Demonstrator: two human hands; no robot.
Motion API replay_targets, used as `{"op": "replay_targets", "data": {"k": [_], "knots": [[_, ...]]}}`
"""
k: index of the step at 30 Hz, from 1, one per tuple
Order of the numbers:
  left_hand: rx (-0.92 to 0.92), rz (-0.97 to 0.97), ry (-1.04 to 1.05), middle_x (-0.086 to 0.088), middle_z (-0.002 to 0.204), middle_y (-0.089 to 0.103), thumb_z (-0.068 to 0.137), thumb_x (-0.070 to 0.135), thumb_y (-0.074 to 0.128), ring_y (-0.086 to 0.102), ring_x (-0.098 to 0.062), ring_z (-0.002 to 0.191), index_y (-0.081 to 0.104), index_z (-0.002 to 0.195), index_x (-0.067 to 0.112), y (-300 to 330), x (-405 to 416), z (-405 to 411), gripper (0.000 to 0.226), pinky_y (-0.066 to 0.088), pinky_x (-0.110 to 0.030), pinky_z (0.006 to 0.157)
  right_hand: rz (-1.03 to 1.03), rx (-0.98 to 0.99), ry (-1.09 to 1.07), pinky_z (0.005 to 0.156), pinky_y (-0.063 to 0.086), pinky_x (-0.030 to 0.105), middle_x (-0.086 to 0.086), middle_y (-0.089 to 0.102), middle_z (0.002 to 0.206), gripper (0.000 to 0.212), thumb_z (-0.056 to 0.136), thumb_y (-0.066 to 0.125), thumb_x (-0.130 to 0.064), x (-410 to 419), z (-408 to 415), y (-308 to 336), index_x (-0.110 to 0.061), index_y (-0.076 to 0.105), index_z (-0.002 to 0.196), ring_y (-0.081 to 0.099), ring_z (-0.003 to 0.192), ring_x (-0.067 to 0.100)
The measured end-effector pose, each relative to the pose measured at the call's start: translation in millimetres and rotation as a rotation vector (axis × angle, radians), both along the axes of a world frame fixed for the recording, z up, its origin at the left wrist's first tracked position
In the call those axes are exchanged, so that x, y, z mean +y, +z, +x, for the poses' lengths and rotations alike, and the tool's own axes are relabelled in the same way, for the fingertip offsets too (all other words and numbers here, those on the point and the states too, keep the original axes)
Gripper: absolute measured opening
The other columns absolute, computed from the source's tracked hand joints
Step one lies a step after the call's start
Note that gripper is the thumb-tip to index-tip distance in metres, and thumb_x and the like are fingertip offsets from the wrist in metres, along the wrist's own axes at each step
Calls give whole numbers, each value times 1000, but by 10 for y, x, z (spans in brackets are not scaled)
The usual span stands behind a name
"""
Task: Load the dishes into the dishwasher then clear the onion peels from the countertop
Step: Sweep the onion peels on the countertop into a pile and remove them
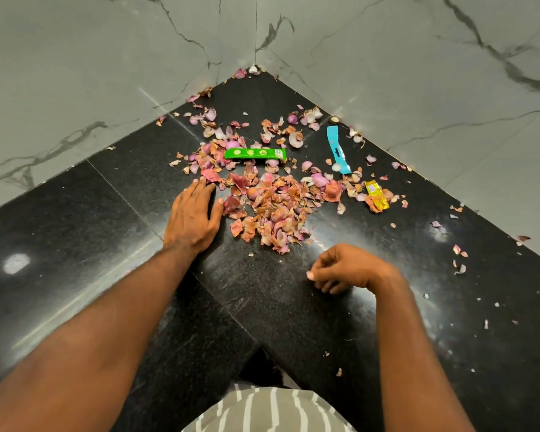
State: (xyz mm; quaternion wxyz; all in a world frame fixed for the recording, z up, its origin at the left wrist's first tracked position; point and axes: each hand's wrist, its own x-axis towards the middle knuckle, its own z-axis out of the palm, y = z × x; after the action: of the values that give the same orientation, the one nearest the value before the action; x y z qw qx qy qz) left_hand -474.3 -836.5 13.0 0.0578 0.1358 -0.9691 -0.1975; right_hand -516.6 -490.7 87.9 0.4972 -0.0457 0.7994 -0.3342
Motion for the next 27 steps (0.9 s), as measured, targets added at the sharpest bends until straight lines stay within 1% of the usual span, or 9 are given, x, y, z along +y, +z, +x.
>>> {"op": "replay_targets", "data": {"k": [2, 6, 10, 14, 18, 20, 23, 25, 27], "knots": [[9, 4, -1, -6, 168, 31, 107, 53, 30, 23, -21, 157, 37, 158, 20, -6, -9, 1, 61, 19, -49, 128, -31, 158, -77, 78, 64, 37, 3, 79, 85, 14, 88, 83, -13, -48, 28, -44, -12, 74, 98, 75, 78, 15], [8, -3, -7, -7, 168, 31, 108, 53, 31, 24, -21, 156, 38, 158, 20, -20, -14, 4, 60, 21, -50, 128, 89, 376, 50, 64, 51, 25, -6, 75, 78, 18, 80, 86, -12, -140, 98, -46, -24, 74, 88, 68, 65, 0], [11, -1, -7, -7, 167, 32, 108, 52, 31, 24, -22, 156, 38, 158, 20, -2, -3, 5, 60, 21, -50, 128, 201, 464, 89, 70, 62, 34, -6, 73, 80, 14, 81, 82, -13, -228, 175, -25, -23, 74, 78, 71, 74, 10], [12, -6, -9, -8, 167, 32, 108, 52, 32, 24, -22, 156, 37, 158, 20, 2, -3, 9, 60, 21, -51, 128, 304, 471, 146, 70, 62, 41, -3, 73, 79, 8, 78, 80, -18, -310, 183, 67, -19, 73, 75, 70, 74, 16], [11, -2, -7, -8, 168, 31, 108, 53, 32, 24, -22, 156, 37, 158, 20, 1, -6, 7, 60, 20, -50, 128, 383, 488, 272, 71, 60, 44, 2, 72, 79, 16, 79, 77, -30, -396, 174, 138, -15, 71, 78, 70, 75, 21], [5, -1, -5, -7, 168, 31, 108, 53, 32, 24, -22, 156, 36, 158, 20, 0, -10, 3, 60, 20, -50, 128, 336, 465, 249, 71, 59, 44, 2, 72, 78, 15, 79, 76, -29, -406, 132, 132, -16, 70, 77, 69, 74, 19], [2, -1, -5, -7, 168, 30, 108, 54, 31, 23, -22, 157, 36, 159, 21, -2, -8, 2, 61, 20, -50, 128, 36, 506, 12, 78, 61, 36, -5, 73, 88, 6, 86, 77, -18, -415, 100, 68, -22, 73, 88, 69, 81, 8], [3, 0, -6, -7, 168, 30, 108, 54, 31, 23, -22, 157, 36, 159, 21, -6, -9, 3, 61, 21, -51, 128, -131, 706, -150, 90, 56, 25, -11, 73, 109, 28, 92, 70, -8, -431, 100, 3, -26, 75, 113, 68, 99, 2], [0, 0, -6, -7, 168, 30, 108, 54, 30, 23, -22, 157, 36, 159, 21, -12, -12, 5, 61, 21, -51, 128, -179, 821, -238, 92, 54, 20, -12, 71, 119, 43, 94, 65, -4, -450, 110, -24, -28, 72, 129, 66, 104, -1]]}}
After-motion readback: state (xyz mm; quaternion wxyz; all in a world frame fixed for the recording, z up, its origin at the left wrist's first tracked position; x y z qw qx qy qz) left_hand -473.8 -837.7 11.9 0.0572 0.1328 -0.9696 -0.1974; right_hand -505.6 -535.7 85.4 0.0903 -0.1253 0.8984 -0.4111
